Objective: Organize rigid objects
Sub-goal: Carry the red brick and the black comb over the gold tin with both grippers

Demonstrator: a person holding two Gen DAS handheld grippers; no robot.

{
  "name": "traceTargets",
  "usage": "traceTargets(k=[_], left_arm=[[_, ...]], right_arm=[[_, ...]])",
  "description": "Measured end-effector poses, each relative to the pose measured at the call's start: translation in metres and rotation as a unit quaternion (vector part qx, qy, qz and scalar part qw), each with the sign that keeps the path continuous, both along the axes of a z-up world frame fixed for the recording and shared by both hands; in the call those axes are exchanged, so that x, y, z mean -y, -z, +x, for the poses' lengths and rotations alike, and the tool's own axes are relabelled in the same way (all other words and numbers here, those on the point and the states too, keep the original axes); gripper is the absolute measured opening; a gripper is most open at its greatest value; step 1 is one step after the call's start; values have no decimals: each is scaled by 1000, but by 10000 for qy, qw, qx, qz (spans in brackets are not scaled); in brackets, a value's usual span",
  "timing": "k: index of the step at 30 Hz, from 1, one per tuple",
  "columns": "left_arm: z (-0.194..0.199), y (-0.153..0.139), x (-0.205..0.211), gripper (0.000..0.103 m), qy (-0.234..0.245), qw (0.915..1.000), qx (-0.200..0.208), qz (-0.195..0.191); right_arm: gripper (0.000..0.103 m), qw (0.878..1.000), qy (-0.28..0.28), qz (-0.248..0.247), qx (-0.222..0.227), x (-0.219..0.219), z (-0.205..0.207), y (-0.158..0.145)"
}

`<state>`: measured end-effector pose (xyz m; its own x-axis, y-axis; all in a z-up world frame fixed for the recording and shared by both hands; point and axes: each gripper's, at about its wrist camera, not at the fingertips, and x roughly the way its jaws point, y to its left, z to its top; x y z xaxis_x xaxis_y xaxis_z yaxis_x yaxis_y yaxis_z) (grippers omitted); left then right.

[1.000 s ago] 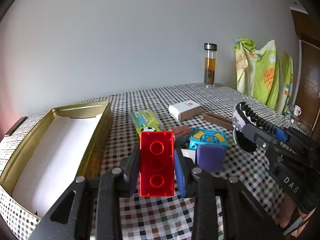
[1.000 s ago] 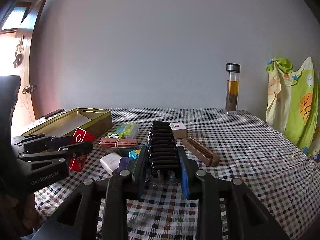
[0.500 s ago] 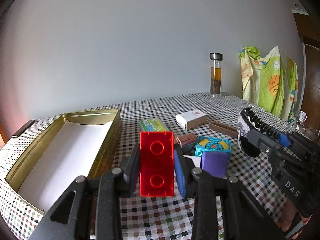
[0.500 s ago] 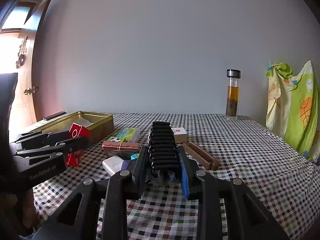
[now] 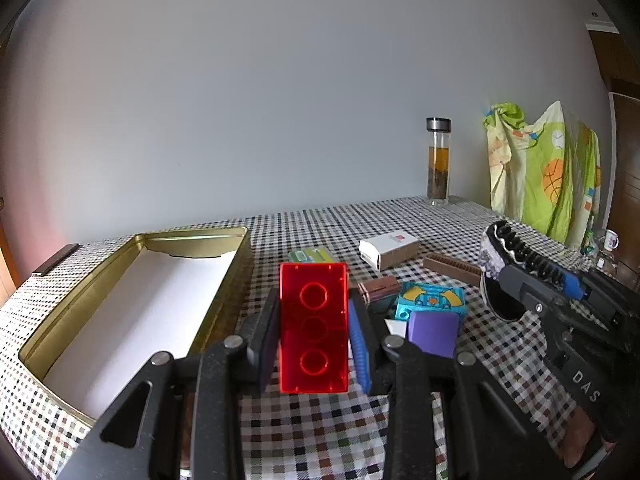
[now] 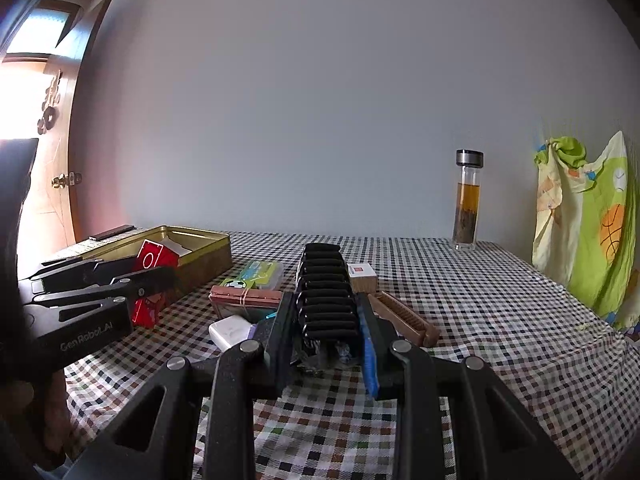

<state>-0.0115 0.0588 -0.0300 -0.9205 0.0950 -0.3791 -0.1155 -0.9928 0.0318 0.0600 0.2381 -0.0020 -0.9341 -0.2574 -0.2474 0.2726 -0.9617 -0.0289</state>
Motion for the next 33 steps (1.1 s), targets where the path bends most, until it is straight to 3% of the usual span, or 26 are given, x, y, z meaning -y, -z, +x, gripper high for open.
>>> traceTargets(k=[21,33], left_arm=[[15,-6,6,31,-255,9990,-376,12],[15,-30,75,31,-1057,9935,-425,47]], right_arm=[[31,9999,67,136,-65,7,3,-1],[31,9953,-930,41,277,67,-16,-35]])
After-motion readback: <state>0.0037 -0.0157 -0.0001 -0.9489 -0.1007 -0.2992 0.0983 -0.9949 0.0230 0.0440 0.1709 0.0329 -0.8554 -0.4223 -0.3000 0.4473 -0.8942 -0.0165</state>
